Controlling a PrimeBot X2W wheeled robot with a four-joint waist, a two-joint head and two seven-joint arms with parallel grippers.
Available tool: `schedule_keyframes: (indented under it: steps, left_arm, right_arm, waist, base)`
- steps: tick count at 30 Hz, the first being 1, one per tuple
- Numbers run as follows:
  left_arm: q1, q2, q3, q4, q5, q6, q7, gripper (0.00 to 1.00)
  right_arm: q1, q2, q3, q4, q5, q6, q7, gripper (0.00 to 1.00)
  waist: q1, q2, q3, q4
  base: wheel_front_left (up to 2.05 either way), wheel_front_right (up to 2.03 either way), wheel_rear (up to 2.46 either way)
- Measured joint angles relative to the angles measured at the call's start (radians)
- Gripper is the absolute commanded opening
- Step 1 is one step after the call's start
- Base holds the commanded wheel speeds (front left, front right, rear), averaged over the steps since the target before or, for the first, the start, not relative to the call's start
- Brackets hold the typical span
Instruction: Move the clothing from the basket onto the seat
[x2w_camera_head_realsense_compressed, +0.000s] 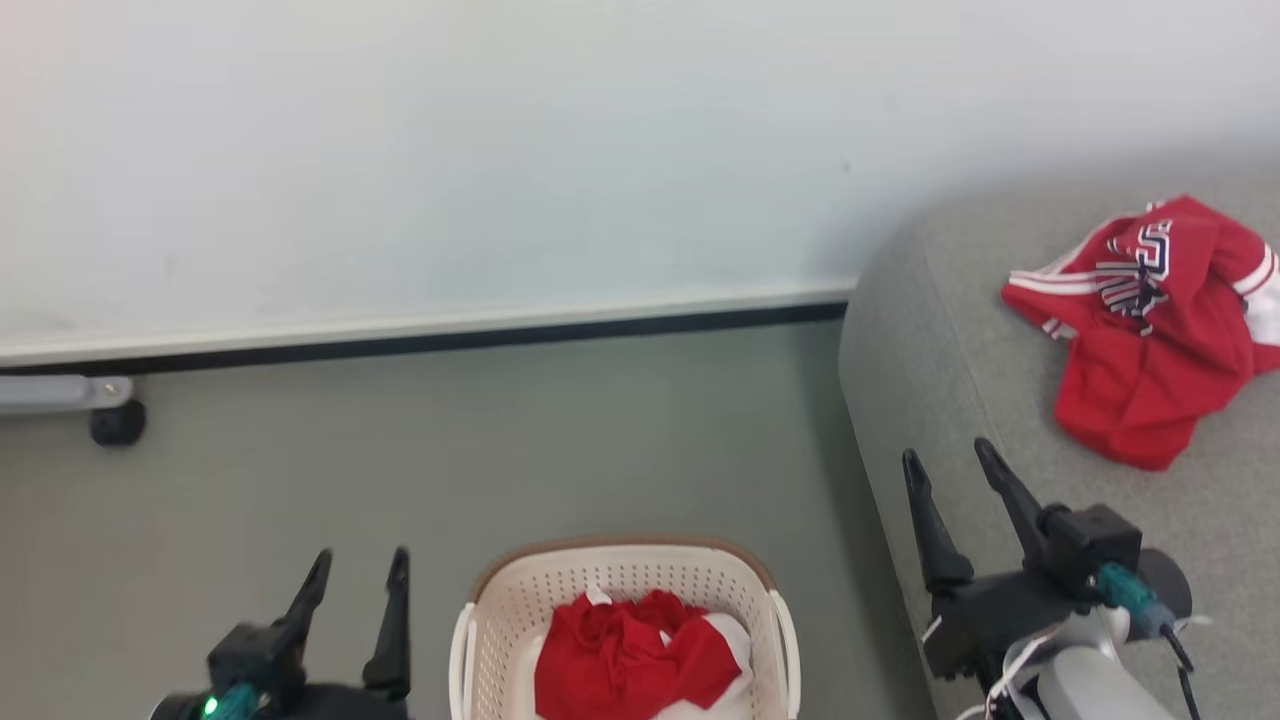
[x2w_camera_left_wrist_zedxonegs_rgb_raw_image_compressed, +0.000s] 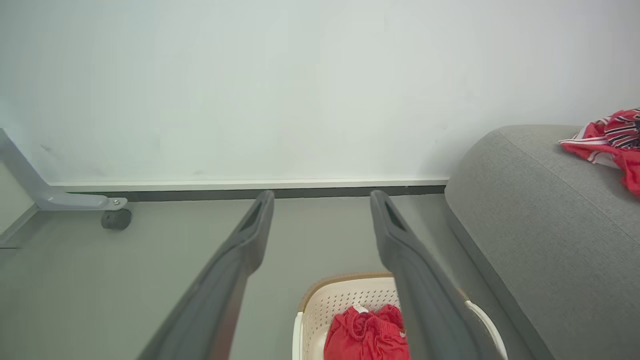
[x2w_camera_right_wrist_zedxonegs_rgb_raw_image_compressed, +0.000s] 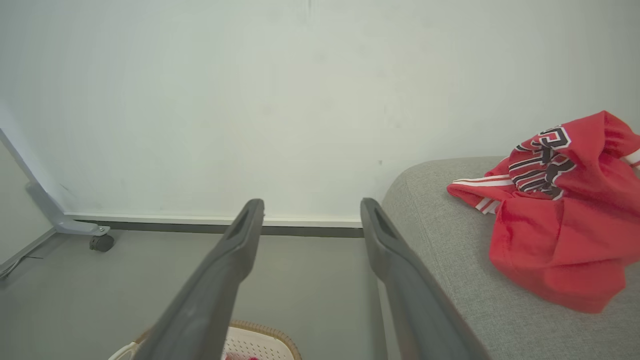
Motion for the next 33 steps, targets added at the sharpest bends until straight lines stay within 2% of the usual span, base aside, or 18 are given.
schedule_keyframes:
  steps: [12, 21, 33]
  left_arm:
    - [0.158, 0.015, 0.089, -0.091, 0.018, 0.014, 0.0, 1.0]
    - [0.204, 0.0, 0.137, -0.143, 0.041, 0.016, 0.0, 1.0]
    - [0.225, -0.016, 0.173, -0.185, 0.078, 0.017, 0.0, 1.0]
  right_arm:
    - [0.185, 0.006, -0.053, -0.145, -0.021, -0.033, 0.0, 1.0]
    - [0.273, 0.015, -0.086, -0.204, -0.032, -0.042, 0.0, 1.0]
    - [0.291, 0.036, -0.115, -0.247, -0.063, -0.049, 0.0, 1.0]
  waist:
    - [0.0001, 0.0, -0.104, 0.051]
    - [0.0002, 0.0001, -0.107, 0.055]
    - [0.0003, 0.0002, -0.096, 0.041]
  base:
    - [0.0, 0.0, 0.0]
    - [0.0, 0.0, 0.0]
    - [0.0, 0.0, 0.0]
